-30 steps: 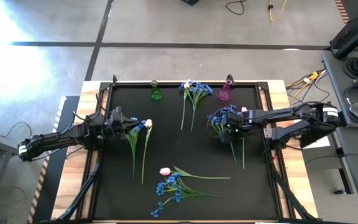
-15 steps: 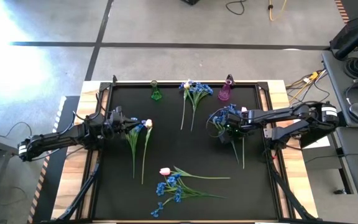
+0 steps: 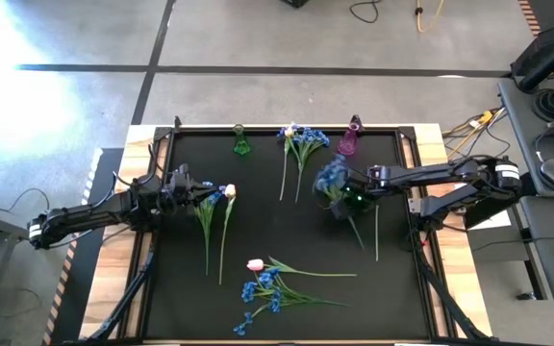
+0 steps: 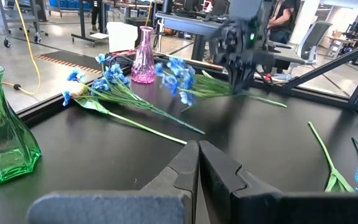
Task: Sort flowers into vase by color
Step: Put the blue flowers into the violet vase
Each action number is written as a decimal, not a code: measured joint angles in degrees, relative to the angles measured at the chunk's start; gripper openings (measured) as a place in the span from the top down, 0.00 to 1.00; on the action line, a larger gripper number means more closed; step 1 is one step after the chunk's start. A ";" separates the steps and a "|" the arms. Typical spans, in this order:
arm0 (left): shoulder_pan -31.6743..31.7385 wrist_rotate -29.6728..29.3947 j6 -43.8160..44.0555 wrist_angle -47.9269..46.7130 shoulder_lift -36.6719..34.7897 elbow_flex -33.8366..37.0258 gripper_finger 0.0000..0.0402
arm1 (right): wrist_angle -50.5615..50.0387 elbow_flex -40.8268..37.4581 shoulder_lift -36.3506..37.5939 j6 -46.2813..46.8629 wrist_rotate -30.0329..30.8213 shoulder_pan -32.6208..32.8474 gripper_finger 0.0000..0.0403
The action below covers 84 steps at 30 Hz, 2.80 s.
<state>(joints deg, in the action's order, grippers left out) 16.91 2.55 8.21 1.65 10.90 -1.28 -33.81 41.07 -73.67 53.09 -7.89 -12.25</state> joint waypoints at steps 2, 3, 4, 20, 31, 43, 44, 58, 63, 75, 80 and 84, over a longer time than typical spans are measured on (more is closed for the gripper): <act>0.01 0.01 0.00 0.01 0.00 0.01 1.00 | -0.04 3.58 -0.15 -1.81 0.55 0.00 0.91; 0.01 0.01 0.00 0.00 0.00 0.01 1.00 | 0.09 5.67 -0.15 -3.00 1.42 0.00 0.91; 0.01 0.02 0.00 0.02 0.00 0.00 1.00 | 0.20 7.69 -0.11 -4.08 2.72 -0.03 0.91; 0.01 0.02 0.00 0.01 0.00 0.01 1.00 | 3.78 32.73 0.16 -32.66 14.57 -15.04 0.91; 0.02 0.00 0.02 0.00 0.00 0.02 1.00 | -0.22 25.23 -0.67 -24.52 9.36 -10.49 0.91; 0.01 0.01 0.00 0.02 0.00 0.01 1.00 | -1.35 10.31 -1.44 -12.84 9.00 -5.25 0.90; 0.00 0.00 0.00 0.01 0.00 0.01 1.00 | -1.43 10.28 -1.38 -12.57 8.35 -5.13 0.89; 0.00 0.02 0.00 0.00 0.00 0.00 1.00 | -1.93 17.39 -9.06 -29.93 2.93 -4.90 0.39; 0.02 0.01 0.00 0.02 0.00 0.01 1.00 | -1.96 18.51 -15.89 -31.88 3.01 -6.08 0.30; 0.00 0.02 0.00 0.01 0.00 0.00 1.00 | -1.87 24.80 -29.26 -36.61 4.07 -8.56 0.32; 0.02 0.01 0.02 0.02 0.00 0.02 1.00 | -3.30 26.91 -31.69 -37.21 4.48 -8.57 0.41; 0.02 0.02 0.00 0.02 0.00 0.02 1.00 | -4.42 27.76 -32.21 -38.11 5.61 -8.57 0.57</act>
<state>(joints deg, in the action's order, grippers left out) 16.93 2.57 8.21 1.67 10.90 -1.26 -38.23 68.83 -105.89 14.98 -2.29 -20.82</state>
